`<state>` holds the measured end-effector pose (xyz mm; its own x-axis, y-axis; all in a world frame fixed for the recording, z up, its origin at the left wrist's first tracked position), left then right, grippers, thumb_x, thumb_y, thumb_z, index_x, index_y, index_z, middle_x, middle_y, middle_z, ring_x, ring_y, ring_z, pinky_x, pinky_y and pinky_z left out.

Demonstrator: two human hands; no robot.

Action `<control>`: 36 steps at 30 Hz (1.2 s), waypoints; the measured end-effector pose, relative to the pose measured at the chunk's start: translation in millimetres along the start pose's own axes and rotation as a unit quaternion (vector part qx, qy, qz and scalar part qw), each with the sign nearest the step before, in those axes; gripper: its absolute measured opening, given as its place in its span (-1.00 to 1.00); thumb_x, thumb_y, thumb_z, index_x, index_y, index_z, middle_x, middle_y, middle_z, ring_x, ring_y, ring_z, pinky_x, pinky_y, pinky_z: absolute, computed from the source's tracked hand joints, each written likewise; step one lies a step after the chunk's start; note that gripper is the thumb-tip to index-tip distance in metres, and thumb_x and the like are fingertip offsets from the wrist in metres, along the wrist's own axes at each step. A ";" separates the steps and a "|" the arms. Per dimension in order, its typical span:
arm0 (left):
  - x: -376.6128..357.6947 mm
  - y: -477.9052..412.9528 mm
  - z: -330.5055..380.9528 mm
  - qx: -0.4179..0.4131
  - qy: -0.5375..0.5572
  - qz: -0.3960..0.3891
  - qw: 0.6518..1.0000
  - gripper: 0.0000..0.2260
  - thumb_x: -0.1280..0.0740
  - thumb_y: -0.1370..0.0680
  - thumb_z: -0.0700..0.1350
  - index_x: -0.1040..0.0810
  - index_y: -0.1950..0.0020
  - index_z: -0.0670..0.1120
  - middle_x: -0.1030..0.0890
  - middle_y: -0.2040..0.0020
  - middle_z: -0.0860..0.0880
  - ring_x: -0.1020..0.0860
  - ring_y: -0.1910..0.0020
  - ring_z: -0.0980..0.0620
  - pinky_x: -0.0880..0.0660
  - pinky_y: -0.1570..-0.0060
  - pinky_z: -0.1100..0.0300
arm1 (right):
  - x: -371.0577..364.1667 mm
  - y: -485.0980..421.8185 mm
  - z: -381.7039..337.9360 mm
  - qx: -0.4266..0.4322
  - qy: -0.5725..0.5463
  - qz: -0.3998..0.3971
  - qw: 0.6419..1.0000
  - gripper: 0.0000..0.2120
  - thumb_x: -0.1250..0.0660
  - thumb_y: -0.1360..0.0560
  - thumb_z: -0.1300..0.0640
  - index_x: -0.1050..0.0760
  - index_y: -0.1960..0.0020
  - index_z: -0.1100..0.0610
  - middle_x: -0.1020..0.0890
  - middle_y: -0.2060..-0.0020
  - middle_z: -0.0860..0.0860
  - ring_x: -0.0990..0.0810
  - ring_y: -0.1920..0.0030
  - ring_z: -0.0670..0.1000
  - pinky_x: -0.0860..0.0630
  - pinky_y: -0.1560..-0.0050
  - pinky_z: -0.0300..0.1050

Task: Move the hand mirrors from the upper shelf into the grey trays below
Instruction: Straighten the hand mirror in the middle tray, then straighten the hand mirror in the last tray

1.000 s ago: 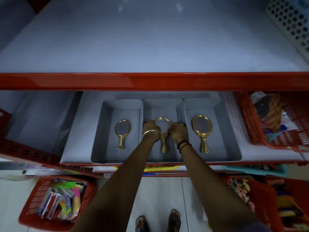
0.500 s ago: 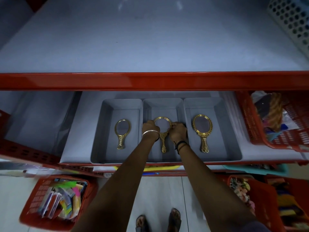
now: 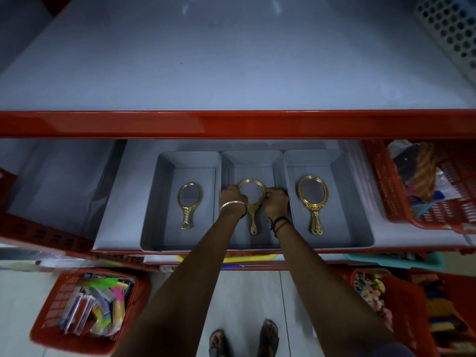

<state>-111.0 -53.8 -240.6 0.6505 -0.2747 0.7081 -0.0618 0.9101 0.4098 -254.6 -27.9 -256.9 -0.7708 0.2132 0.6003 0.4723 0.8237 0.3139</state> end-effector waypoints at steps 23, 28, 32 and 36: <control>-32.5 56.3 109.7 -0.181 0.073 0.021 0.981 -0.75 -0.16 -0.54 -0.33 -0.60 -0.08 -0.30 -0.60 -0.12 -0.27 -0.58 -0.11 -0.21 -0.44 -0.10 0.15 | 141.5 3.1 42.8 0.038 -0.026 0.073 0.996 -0.83 -0.30 -0.48 0.30 -0.60 0.00 0.35 -0.67 0.00 0.28 -0.62 -0.06 0.24 -0.45 0.07 -0.15; -98.9 68.3 122.7 -0.103 -0.003 -0.113 0.988 -0.69 -0.16 -0.58 -0.29 -0.49 -0.29 -0.32 -0.53 -0.28 -0.28 -0.52 -0.26 -0.19 -0.46 -0.22 0.12 | 151.7 -16.2 76.1 -0.059 0.038 0.024 0.997 -0.77 -0.25 -0.47 0.31 -0.55 -0.06 0.41 -0.63 -0.07 0.29 -0.60 -0.06 0.22 -0.50 0.04 -0.06; -126.4 72.1 113.5 -0.046 -0.058 -0.164 0.984 -0.66 -0.14 -0.62 -0.25 -0.38 -0.38 -0.31 -0.47 -0.36 -0.23 -0.46 -0.33 -0.18 -0.43 -0.28 0.09 | 129.6 -27.4 103.2 -0.112 0.080 -0.082 0.987 -0.83 -0.28 -0.45 0.24 -0.57 0.17 0.34 -0.65 0.08 0.22 -0.62 0.08 0.15 -0.61 0.18 -0.07; -134.3 71.9 111.0 -0.039 -0.083 -0.181 0.979 -0.71 -0.24 -0.56 -0.30 -0.48 -0.27 -0.33 -0.54 -0.29 -0.24 -0.53 -0.26 -0.14 -0.49 -0.19 0.14 | 121.4 -22.7 111.3 -0.131 0.082 -0.107 0.982 -0.63 -0.19 -0.48 0.28 -0.26 0.49 0.13 -0.48 0.34 0.08 -0.47 0.25 0.04 -0.22 0.55 -0.29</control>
<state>-286.8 14.2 -242.4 0.4876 -0.6240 0.6106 0.2115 0.7630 0.6109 -406.5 37.8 -273.0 -0.7955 -0.0545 0.6036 0.4175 0.6726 0.6110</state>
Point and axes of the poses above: each hand's wrist, its own y-axis away from the middle knuckle, its own x-axis out of the back of the hand, z = x × y, the point moved 8 cm from there along -y, towards the middle knuckle
